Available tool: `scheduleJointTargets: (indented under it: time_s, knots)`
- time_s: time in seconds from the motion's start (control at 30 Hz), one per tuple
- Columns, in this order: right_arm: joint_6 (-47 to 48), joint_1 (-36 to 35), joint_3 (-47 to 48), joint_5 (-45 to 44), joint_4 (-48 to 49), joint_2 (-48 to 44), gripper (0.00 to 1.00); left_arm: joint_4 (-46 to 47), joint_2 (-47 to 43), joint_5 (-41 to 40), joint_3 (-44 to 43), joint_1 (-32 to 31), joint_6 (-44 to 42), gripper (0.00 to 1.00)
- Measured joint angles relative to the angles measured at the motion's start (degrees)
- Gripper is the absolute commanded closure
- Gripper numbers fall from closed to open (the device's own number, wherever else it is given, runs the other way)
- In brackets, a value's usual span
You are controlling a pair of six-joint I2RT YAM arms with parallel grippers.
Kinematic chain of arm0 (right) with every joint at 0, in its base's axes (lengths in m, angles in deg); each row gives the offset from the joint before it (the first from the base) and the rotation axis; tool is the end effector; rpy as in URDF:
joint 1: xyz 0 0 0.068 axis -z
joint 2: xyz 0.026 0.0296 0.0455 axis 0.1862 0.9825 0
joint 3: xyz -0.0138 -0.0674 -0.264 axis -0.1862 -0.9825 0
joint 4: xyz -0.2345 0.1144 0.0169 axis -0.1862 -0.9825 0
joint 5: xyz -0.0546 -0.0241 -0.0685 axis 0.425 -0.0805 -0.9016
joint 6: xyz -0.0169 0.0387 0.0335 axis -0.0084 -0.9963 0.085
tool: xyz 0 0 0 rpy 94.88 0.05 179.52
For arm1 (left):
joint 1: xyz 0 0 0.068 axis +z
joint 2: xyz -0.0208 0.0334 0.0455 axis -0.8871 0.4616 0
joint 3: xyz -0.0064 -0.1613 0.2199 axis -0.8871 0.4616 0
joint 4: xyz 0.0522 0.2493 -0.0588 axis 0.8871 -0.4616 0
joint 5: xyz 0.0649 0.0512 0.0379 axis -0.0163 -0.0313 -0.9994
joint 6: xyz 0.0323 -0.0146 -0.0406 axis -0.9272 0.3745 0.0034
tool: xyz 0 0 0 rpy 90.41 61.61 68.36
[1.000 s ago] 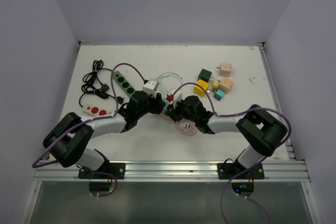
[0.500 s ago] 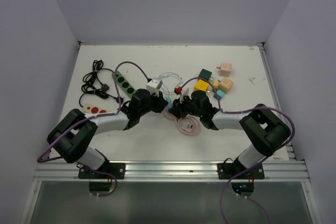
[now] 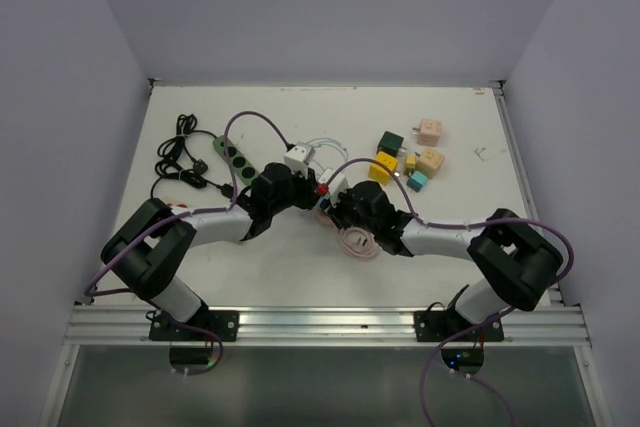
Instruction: Pull the plug off the socket
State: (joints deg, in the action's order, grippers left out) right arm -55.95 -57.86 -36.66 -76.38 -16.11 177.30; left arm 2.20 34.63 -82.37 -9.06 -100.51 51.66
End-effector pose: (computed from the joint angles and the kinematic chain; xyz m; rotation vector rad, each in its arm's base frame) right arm 0.2082 0.2264 0.1773 -0.9754 1.7777 0.4656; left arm 0.2510 -0.1979 0.1716 0.3276 2.0574 -0.6850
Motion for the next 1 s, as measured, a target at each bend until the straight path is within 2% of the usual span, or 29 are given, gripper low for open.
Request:
scheduleJointTargets:
  time_s: [0.4,0.73,0.9,1.0]
  knots:
    - [1.46,-1.25,1.66,-2.82,-3.63,-0.68,1.00,-0.04,0.28,-0.39,-0.28,0.11,-0.02,0.91]
    - [-2.01,-2.43,-1.42,-3.28,-4.98,-10.91,0.96,-0.11,0.31,-2.82,-0.28,0.26,-0.28,0.91]
    - [-2.29,-2.43,-3.96,-8.66,-7.04,-14.78,0.95,-0.44,0.00,-4.00,-0.28,0.26,-0.31,0.87]
    - [-3.74,-2.51,-6.43,-14.03,-8.94,-16.70,0.91,-0.74,-0.20,-4.52,-0.26,0.26,-0.31,0.85]
